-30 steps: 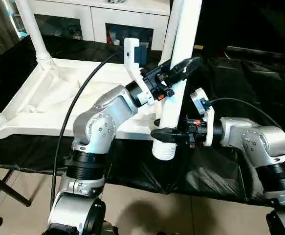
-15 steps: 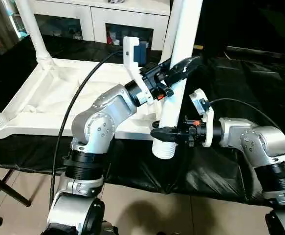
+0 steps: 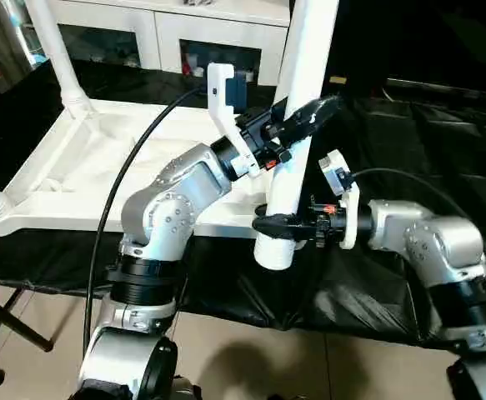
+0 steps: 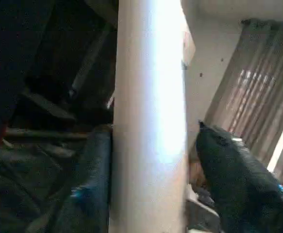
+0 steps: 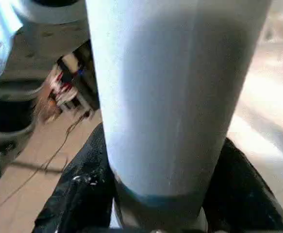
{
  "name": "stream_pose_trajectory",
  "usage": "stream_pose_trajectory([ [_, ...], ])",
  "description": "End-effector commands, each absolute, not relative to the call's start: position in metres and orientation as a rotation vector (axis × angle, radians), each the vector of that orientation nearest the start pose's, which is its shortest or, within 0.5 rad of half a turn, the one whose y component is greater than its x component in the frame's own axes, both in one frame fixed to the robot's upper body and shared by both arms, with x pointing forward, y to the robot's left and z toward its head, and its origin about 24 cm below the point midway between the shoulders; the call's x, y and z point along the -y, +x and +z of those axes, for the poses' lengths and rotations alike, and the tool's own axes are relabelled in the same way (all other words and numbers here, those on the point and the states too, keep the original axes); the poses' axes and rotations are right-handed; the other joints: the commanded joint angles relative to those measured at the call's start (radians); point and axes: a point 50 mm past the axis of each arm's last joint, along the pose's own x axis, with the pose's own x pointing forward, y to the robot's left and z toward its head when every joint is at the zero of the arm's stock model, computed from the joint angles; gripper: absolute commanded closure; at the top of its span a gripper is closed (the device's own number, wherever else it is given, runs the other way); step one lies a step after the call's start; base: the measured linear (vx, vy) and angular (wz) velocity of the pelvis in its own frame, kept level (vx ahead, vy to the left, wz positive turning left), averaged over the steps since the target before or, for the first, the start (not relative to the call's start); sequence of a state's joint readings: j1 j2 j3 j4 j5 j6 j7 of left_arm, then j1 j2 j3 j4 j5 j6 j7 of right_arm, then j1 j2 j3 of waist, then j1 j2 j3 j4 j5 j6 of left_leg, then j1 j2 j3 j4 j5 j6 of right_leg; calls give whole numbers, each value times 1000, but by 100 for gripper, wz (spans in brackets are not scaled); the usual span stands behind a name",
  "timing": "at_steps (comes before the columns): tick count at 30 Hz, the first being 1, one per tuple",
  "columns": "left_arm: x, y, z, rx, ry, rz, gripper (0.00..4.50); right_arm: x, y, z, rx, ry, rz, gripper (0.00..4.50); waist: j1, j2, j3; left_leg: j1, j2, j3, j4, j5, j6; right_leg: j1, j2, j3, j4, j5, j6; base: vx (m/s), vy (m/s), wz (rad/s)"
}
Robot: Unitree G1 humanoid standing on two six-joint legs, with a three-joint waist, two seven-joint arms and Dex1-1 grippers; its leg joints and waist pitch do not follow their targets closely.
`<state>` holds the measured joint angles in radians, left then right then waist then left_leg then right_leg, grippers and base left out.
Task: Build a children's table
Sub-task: Pick table leg
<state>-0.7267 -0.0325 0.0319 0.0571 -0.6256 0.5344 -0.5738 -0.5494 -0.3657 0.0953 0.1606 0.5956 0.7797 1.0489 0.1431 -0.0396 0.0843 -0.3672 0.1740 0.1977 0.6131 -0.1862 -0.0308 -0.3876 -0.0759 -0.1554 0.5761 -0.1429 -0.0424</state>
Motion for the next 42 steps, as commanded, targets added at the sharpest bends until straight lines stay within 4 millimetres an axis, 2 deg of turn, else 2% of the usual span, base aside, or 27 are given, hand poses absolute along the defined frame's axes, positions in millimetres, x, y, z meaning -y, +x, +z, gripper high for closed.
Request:
stream_pose_trajectory([
  [1,-44,323,222,283,-484,-1040,156,128,308,119,-307,346,1218,257,-3,-6,-94,16,80,-44,-69,-144,-5,53,-115,77,-80,-393,-49,0,0,0],
  [4,-52,330,231,347,-509,-947,156,129,311,121,-255,364,1159,259,-4,-6,-95,17,79,-44,-68,-147,-9,54,-116,75,-80,-396,-44,0,0,0],
  [5,-62,338,238,385,-531,-875,156,131,312,121,-227,368,1117,259,-4,-9,-95,17,79,-44,-69,-143,-6,52,-113,76,-80,-390,-40,0,0,0],
  [6,-70,343,243,406,-546,-830,156,133,313,121,-209,367,1081,259,-4,-7,-94,18,76,-42,-68,-143,-6,50,-113,76,-81,-394,-32,0,0,0],
  [8,-77,348,244,413,-527,-810,156,136,315,120,-201,354,1043,260,-4,-7,-95,19,77,-44,-70,-142,-6,52,-114,74,-79,-394,-27,0,0,0],
  [9,-83,354,234,368,-365,-813,156,143,320,116,-187,299,931,260,-6,-10,-94,17,76,-45,-71,-131,-5,49,-112,75,-80,-392,-14,0,0,0],
  [10,-83,354,234,368,-365,-813,156,143,320,116,-187,299,931,260,-7,-8,-94,18,73,-46,-72,-124,-8,46,-110,75,-80,-397,1,0,0,0],
  [11,-85,356,218,308,-170,-839,156,150,325,113,-179,240,843,260,-7,-5,-96,21,73,-48,-74,-124,-15,43,-109,76,-79,-407,23,0,0,0],
  [12,-84,355,196,231,24,-894,156,157,329,110,-164,199,754,260,-9,-7,-94,23,71,-48,-76,-118,-17,40,-112,77,-85,-418,39,0,0,0],
  [13,-83,354,180,172,110,-940,156,160,329,109,-159,179,729,260,-10,-1,-94,22,74,-47,-76,-122,-26,41,-113,79,-79,-420,41,0,0,0],
  [14,-83,353,175,155,130,-953,156,161,329,109,-158,176,724,260,-11,-1,-96,24,73,-44,-76,-121,-32,42,-111,81,-76,-407,37,0,0,0],
  [15,-84,352,157,87,179,-1001,156,164,328,108,-157,166,695,260,-9,2,-98,28,78,-43,-76,-122,-29,40,-113,82,-75,-378,13,0,0,0],
  [17,-85,351,139,19,190,-1046,156,169,328,106,-159,150,646,260,-6,13,-100,28,79,-45,-77,-124,-28,41,-114,83,-70,-343,-16,0,0,0],
  [18,-86,351,133,-6,189,-1062,156,171,328,104,-161,141,624,260,-8,9,-100,26,80,-43,-77,-127,-31,41,-113,83,-69,-326,-26,0,0,0],
  [19,-87,351,127,-30,192,-1078,156,173,328,102,-164,139,611,260,-6,12,-102,24,82,-45,-78,-132,-37,46,-118,84,-63,-297,-52,0,0,0],
  [20,-87,352,123,-44,196,-1089,156,174,328,101,-165,138,603,260,-8,7,-101,21,81,-44,-77,-142,-37,49,-120,85,-60,-280,-70,0,0,0],
  [21,-88,352,116,-82,202,-1120,156,177,327,100,-167,143,583,260,-8,8,-100,21,80,-44,-77,-155,-34,51,-122,85,-61,-286,-82,0,0,0],
  [22,-90,352,108,-131,230,-1160,156,179,327,97,-169,141,567,260,-7,14,-97,22,75,-42,-77,-163,-28,48,-121,84,-71,-309,-78,0,0,0],
  [24,-94,351,97,-201,271,-1211,156,181,326,95,-171,135,550,260,-9,10,-94,26,72,-41,-78,-188,-23,48,-120,82,-83,-382,-56,0,0,0],
  [26,-101,352,84,-286,366,-1249,156,182,325,93,-170,123,539,260,-11,16,-95,29,75,-43,-79,-204,-23,47,-119,81,-88,-408,-41,0,0,0],
  [27,-103,352,81,-308,386,-1261,156,182,325,92,-170,121,537,260,-11,19,-98,27,76,-46,-80,-202,-25,50,-120,81,-82,-399,-40,0,0,0],
  [29,-108,353,77,-338,415,-1264,184,182,324,91,-171,121,535,260,-12,19,-99,27,78,-47,-80,-198,-21,50,-122,81,-81,-379,-53,0,0,0],
  [31,-111,354,75,-358,439,-1262,194,182,323,91,-171,123,533,260,-11,24,-101,27,78,-45,-78,-198,-18,50,-122,82,-79,-360,-67,0,0,0],
  [33,-115,357,73,-376,480,-1246,218,182,322,91,-172,124,533,260,-9,27,-102,28,85,-47,-79,-199,-22,50,-124,83,-71,-322,-96,0,0,0],
  [42,-124,363,69,-422,551,-1210,291,180,320,89,-181,125,541,260,-6,28,-102,28,82,-45,-77,-208,-14,52,-126,82,-76,-332,-105,0,0,0],
])
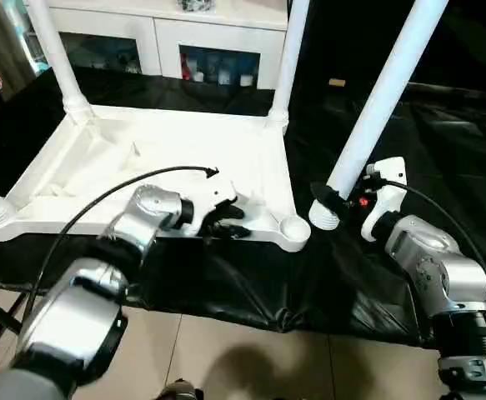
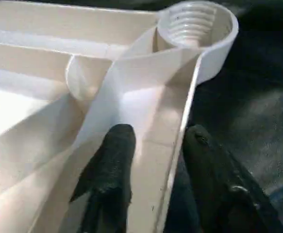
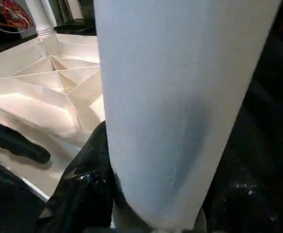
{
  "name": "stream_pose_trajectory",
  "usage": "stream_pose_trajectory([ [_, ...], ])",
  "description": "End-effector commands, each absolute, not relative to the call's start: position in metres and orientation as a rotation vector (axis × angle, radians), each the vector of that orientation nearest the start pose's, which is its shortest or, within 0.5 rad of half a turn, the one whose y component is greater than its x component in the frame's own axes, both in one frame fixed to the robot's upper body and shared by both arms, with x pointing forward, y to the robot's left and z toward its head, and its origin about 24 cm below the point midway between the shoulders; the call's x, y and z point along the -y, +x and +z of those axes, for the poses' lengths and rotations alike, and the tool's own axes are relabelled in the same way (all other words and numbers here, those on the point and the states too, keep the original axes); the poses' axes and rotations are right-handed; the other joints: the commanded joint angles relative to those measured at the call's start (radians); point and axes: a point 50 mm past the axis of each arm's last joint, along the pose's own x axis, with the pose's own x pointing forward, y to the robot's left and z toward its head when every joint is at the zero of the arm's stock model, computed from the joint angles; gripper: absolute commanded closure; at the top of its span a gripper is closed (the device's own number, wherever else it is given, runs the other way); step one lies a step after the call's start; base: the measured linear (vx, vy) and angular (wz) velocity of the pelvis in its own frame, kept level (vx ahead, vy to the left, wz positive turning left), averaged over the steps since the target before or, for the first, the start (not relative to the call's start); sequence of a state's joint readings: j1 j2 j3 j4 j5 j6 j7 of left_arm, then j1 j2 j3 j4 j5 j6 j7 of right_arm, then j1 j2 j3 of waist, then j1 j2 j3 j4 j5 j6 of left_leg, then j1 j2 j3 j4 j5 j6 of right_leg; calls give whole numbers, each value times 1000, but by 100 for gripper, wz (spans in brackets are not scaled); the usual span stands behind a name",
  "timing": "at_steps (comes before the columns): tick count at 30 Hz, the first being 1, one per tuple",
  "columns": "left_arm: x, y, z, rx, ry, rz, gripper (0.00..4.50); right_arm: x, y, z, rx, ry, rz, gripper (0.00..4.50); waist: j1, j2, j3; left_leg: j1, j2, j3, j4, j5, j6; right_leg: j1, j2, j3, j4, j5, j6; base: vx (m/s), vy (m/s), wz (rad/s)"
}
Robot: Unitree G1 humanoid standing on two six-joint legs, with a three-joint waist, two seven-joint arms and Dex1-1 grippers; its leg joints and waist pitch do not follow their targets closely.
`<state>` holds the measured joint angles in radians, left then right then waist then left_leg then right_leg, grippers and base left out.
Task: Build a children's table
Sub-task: Pick table leg, then insert table leg to table base
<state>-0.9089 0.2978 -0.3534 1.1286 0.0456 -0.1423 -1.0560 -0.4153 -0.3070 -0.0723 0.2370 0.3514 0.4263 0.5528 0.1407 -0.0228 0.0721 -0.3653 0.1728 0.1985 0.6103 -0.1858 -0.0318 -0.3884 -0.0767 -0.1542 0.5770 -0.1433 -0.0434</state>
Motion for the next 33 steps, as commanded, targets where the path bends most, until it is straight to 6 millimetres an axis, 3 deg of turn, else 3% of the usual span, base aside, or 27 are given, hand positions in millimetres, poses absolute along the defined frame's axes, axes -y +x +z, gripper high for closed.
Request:
stream_pose_trajectory([
  [1,-124,363,69,-427,551,-1210,291,180,320,89,-182,126,542,260,-3,11,-90,27,84,-46,-75,-210,-14,53,-125,81,-76,-330,-106,0,0,0],
  [7,-126,363,66,-445,564,-1213,358,181,321,88,-200,153,529,260,-3,13,-90,27,84,-46,-75,-213,-13,53,-125,81,-74,-312,-119,0,0,0],
  [11,-127,363,65,-452,552,-1211,376,181,320,87,-206,158,529,260,-2,13,-89,27,85,-46,-75,-220,-13,53,-127,80,-78,-336,-115,0,0,0],
  [17,-126,362,62,-501,496,-1210,420,181,323,87,-232,195,495,260,-7,9,-92,23,84,-45,-74,-186,-6,57,-127,82,-68,-280,-138,0,0,0],
  [18,-126,361,59,-525,492,-1208,430,180,323,87,-237,197,492,260,-9,3,-92,21,83,-44,-74,-177,0,57,-128,82,-67,-271,-142,0,0,0],
  [20,-127,359,55,-556,483,-1200,445,178,324,87,-239,202,501,260,-11,5,-91,20,82,-44,-73,-173,5,58,-128,82,-66,-274,-145,0,0,0],
  [22,-126,357,51,-569,462,-1187,449,175,325,89,-237,210,504,260,-15,0,-90,20,81,-44,-73,-175,8,59,-128,81,-68,-289,-141,0,0,0],
  [26,-122,357,47,-571,425,-1130,450,165,324,91,-246,208,551,260,-20,1,-87,20,80,-44,-72,-183,13,57,-127,78,-76,-345,-128,0,0,0],
  [27,-120,357,46,-570,411,-1126,450,162,323,92,-252,201,573,260,-21,-5,-87,22,81,-43,-72,-183,15,56,-126,78,-78,-350,-123,0,0,0],
  [29,-116,355,46,-554,397,-1133,450,158,322,92,-262,199,605,260,-21,-7,-87,21,81,-43,-73,-174,18,56,-126,79,-76,-352,-115,0,0,0],
  [33,-104,348,46,-486,395,-1175,450,151,324,95,-254,175,631,260,-21,-6,-86,18,83,-43,-73,-163,20,55,-129,80,-74,-357,-115,0,0,0],
])
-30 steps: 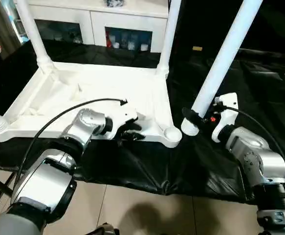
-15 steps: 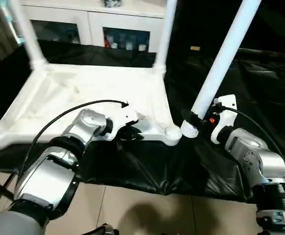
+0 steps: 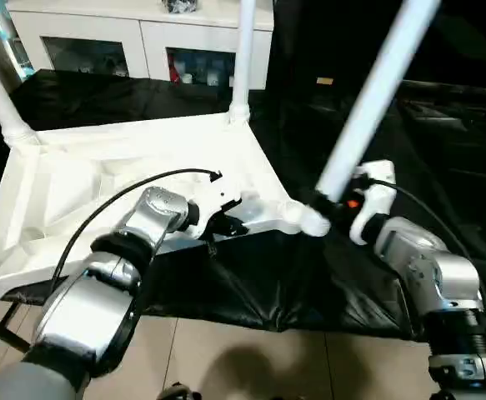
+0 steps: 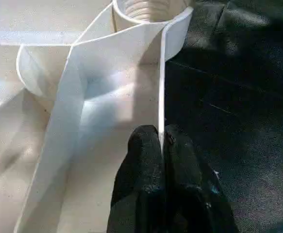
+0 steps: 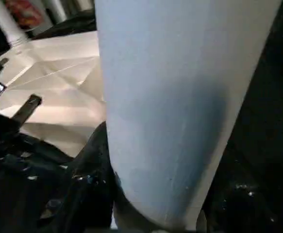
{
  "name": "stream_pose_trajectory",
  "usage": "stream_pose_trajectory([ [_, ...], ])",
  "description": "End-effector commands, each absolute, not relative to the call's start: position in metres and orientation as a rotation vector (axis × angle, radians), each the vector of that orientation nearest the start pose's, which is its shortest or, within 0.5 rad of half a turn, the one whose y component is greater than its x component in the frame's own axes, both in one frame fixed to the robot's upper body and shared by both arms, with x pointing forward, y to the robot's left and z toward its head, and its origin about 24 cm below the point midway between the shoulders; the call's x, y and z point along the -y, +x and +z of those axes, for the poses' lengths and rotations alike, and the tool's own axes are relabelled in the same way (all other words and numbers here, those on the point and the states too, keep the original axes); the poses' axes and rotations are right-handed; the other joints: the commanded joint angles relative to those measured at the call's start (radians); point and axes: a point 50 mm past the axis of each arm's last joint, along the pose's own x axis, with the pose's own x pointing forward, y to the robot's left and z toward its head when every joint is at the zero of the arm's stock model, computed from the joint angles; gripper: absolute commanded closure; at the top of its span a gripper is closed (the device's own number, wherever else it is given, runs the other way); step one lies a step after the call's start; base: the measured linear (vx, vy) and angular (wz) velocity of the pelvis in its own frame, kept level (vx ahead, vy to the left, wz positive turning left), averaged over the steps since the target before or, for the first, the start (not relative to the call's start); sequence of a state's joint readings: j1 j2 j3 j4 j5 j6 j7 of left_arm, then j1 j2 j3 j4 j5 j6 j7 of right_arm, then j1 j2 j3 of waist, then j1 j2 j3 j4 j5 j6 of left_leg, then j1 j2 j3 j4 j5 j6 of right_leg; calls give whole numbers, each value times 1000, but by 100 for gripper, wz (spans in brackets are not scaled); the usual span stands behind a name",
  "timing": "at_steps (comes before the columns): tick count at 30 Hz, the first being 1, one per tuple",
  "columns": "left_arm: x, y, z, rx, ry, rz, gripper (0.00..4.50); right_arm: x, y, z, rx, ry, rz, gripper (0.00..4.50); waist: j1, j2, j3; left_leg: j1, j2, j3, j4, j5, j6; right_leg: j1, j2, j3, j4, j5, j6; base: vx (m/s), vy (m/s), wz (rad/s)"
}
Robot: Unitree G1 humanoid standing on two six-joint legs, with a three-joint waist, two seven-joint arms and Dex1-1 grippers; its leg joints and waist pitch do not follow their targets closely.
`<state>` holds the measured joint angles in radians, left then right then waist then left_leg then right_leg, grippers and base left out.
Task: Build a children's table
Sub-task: Insert table leg to table base
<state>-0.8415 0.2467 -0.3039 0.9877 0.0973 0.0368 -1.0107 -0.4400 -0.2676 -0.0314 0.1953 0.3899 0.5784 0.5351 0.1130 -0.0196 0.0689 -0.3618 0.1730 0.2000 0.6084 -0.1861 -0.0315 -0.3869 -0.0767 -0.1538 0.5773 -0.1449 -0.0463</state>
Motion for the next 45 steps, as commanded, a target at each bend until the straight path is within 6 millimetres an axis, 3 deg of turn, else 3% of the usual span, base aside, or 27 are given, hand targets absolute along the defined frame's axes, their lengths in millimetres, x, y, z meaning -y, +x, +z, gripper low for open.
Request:
stream_pose_trajectory([
  [1,-101,345,46,-461,397,-1188,450,152,329,97,-224,166,594,260,6,-14,-84,18,84,-44,-71,-160,17,51,-130,81,-72,-361,-108,0,0,0],
  [2,-100,344,46,-451,400,-1191,450,153,331,98,-215,161,588,260,5,-11,-84,18,84,-43,-71,-161,13,48,-130,81,-74,-371,-104,0,0,0],
  [4,-97,342,45,-431,390,-1193,450,154,334,97,-211,131,578,260,3,-17,-81,17,79,-41,-72,-163,15,48,-125,80,-78,-393,-88,0,0,0],
  [5,-96,341,44,-425,379,-1190,450,155,335,96,-215,120,573,260,4,-14,-82,18,79,-41,-71,-164,14,47,-127,80,-79,-405,-81,0,0,0],
  [7,-94,339,44,-398,357,-1185,450,157,338,95,-214,108,574,260,4,-22,-81,19,78,-41,-72,-163,17,47,-126,80,-80,-418,-71,0,0,0],
  [9,-94,338,44,-391,349,-1179,450,157,339,95,-213,105,583,260,6,-18,-82,19,79,-41,-72,-156,21,46,-125,80,-80,-411,-68,0,0,0],
  [10,-95,337,44,-398,330,-1179,422,157,339,95,-212,103,593,260,5,-19,-83,18,80,-41,-72,-153,22,46,-125,80,-77,-402,-70,0,0,0],
  [14,-100,336,44,-407,342,-1193,395,155,341,96,-200,95,617,260,6,-15,-84,16,78,-40,-70,-154,23,48,-129,80,-77,-398,-78,0,0,0],
  [16,-104,337,43,-408,377,-1185,377,154,343,96,-197,92,622,260,4,-15,-84,17,79,-42,-72,-158,24,44,-121,79,-77,-386,-75,0,0,0],
  [21,-109,339,44,-425,394,-1185,364,154,345,96,-191,81,633,260,3,-15,-83,19,80,-42,-73,-173,15,45,-124,80,-80,-401,-71,0,0,0],
  [24,-112,340,43,-439,423,-1191,364,154,346,96,-189,77,638,260,3,-15,-83,18,78,-42,-73,-172,18,46,-125,80,-80,-401,-72,0,0,0],
  [25,-113,340,43,-444,436,-1190,394,154,346,96,-187,73,643,260,3,-15,-83,18,79,-42,-73,-172,18,46,-124,80,-80,-402,-72,0,0,0],
  [29,-114,341,42,-451,434,-1188,405,154,347,96,-189,66,652,260,2,-15,-83,17,79,-42,-73,-175,18,48,-124,80,-78,-396,-77,0,0,0],
  [32,-114,341,42,-456,434,-1184,443,153,348,94,-192,61,660,260,2,-14,-84,19,80,-42,-72,-173,16,46,-125,80,-79,-396,-82,0,0,0],
  [37,-114,341,41,-472,428,-1197,450,152,348,89,-215,48,682,260,2,-13,-84,18,80,-42,-72,-177,17,47,-125,79,-78,-393,-87,0,0,0],
  [40,-114,339,40,-491,464,-1233,450,152,351,81,-253,25,696,260,3,-7,-85,18,80,-42,-71,-180,16,48,-125,80,-77,-384,-97,0,0,0],
  [45,-114,337,38,-511,505,-1257,450,153,354,78,-268,26,690,260,0,-13,-87,16,83,-41,-72,-161,20,50,-122,82,-66,-323,-123,0,0,0],
])
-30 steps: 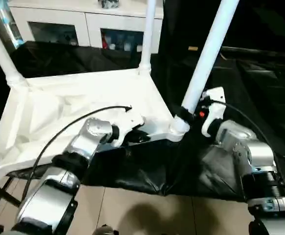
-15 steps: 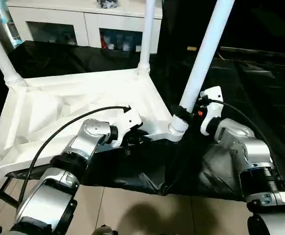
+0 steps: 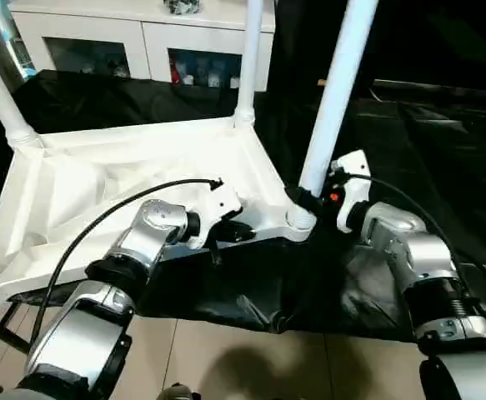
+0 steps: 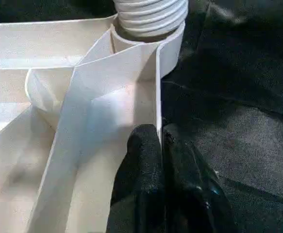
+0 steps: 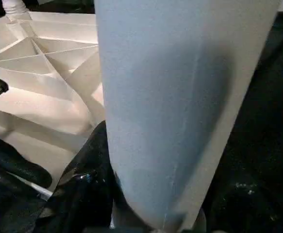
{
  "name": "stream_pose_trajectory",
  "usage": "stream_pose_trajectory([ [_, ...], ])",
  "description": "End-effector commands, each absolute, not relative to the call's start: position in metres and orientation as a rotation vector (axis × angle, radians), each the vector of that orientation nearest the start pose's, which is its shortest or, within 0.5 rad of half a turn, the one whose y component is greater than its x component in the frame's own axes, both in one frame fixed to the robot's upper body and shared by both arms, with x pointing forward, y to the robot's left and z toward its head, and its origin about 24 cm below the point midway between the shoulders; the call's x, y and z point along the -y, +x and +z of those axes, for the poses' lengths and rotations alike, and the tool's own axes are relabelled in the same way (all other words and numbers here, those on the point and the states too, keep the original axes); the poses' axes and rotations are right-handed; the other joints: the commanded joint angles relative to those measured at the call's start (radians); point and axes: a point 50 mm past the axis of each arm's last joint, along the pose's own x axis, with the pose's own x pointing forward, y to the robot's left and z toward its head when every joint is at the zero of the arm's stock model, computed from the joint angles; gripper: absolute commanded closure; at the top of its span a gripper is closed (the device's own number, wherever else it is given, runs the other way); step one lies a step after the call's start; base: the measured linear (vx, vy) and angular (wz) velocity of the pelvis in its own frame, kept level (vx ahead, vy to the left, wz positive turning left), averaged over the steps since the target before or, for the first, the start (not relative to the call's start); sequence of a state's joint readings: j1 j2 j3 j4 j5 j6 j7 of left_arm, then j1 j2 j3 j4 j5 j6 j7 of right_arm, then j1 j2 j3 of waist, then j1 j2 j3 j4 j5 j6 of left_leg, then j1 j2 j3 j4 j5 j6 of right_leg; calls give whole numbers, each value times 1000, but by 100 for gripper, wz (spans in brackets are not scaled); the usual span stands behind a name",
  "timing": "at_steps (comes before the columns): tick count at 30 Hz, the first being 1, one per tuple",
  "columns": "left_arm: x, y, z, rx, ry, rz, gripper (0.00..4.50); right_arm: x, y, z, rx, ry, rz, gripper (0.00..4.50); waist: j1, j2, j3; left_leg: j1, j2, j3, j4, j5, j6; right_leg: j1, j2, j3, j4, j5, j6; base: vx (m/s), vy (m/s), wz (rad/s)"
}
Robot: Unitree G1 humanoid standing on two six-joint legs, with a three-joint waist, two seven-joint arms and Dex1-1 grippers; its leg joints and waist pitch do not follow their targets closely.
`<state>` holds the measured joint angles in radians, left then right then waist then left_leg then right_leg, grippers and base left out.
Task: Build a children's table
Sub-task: Insert table leg to table base
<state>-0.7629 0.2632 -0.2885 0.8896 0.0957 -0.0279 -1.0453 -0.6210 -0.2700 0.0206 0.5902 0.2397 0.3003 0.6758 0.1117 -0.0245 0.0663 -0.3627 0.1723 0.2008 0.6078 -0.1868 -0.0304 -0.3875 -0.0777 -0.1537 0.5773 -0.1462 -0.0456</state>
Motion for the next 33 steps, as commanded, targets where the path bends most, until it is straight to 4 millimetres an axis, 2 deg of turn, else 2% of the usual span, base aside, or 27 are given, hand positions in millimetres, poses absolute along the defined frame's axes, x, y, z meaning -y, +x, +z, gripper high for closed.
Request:
stream_pose_trajectory([
  [1,-114,337,38,-511,507,-1257,450,153,354,78,-272,26,692,260,1,-12,-84,18,83,-41,-71,-160,20,50,-122,82,-65,-325,-126,0,0,0],
  [2,-114,337,38,-510,509,-1257,450,153,354,77,-274,26,693,260,3,-7,-83,18,82,-41,-70,-161,21,50,-123,82,-68,-336,-125,0,0,0],
  [5,-114,339,39,-489,530,-1236,450,151,355,76,-280,24,701,260,3,-9,-83,18,84,-42,-71,-163,20,50,-123,82,-68,-343,-119,0,0,0],
  [6,-114,341,40,-479,529,-1220,422,151,355,75,-281,23,702,260,2,-12,-82,19,84,-41,-71,-165,20,49,-122,82,-69,-347,-118,0,0,0],
  [8,-114,341,41,-480,506,-1219,405,150,355,74,-282,24,702,260,3,-10,-81,20,83,-41,-70,-174,18,48,-124,82,-72,-367,-113,0,0,0],
  [9,-115,341,41,-478,497,-1216,391,150,356,74,-283,25,703,260,2,-14,-81,19,82,-41,-71,-174,19,49,-124,81,-73,-379,-109,0,0,0],
  [13,-118,341,41,-477,501,-1217,372,149,357,72,-284,28,707,260,2,-12,-82,19,83,-42,-71,-171,18,48,-124,81,-73,-383,-106,0,0,0],
  [14,-118,341,41,-483,501,-1219,352,148,357,72,-284,28,708,260,2,-12,-81,19,83,-41,-70,-172,18,48,-123,81,-74,-381,-106,0,0,0],
  [16,-121,340,39,-501,505,-1227,349,148,357,72,-284,29,711,260,2,-10,-81,19,83,-42,-71,-171,18,48,-123,81,-72,-379,-107,0,0,0],
  [17,-121,340,39,-504,509,-1227,349,147,358,72,-285,30,712,260,1,-11,-82,19,84,-42,-71,-170,18,48,-123,81,-71,-375,-107,0,0,0],
  [19,-122,340,39,-507,513,-1227,385,147,358,71,-285,30,712,260,2,-11,-81,19,83,-41,-71,-175,17,47,-123,81,-73,-380,-107,0,0,0],
  [22,-124,341,39,-518,518,-1219,386,146,358,70,-285,29,717,260,2,-10,-80,20,81,-42,-71,-187,15,48,-124,80,-76,-404,-102,0,0,0],
  [23,-124,341,39,-523,517,-1217,419,146,358,70,-285,29,719,260,1,-10,-79,21,80,-42,-71,-191,15,47,-123,79,-79,-418,-97,0,0,0],
  [26,-124,341,39,-528,518,-1217,424,146,359,70,-285,29,722,260,-1,-10,-79,23,83,-43,-72,-201,10,47,-124,79,-80,-428,-95,0,0,0],
  [29,-124,341,39,-531,515,-1224,448,146,359,68,-288,32,729,260,-1,-9,-80,23,84,-43,-72,-196,11,47,-123,80,-77,-402,-104,0,0,0],
  [33,-123,340,39,-531,514,-1230,450,146,359,67,-291,37,733,260,-1,-9,-80,21,83,-42,-71,-197,12,48,-125,80,-77,-404,-111,0,0,0],
])
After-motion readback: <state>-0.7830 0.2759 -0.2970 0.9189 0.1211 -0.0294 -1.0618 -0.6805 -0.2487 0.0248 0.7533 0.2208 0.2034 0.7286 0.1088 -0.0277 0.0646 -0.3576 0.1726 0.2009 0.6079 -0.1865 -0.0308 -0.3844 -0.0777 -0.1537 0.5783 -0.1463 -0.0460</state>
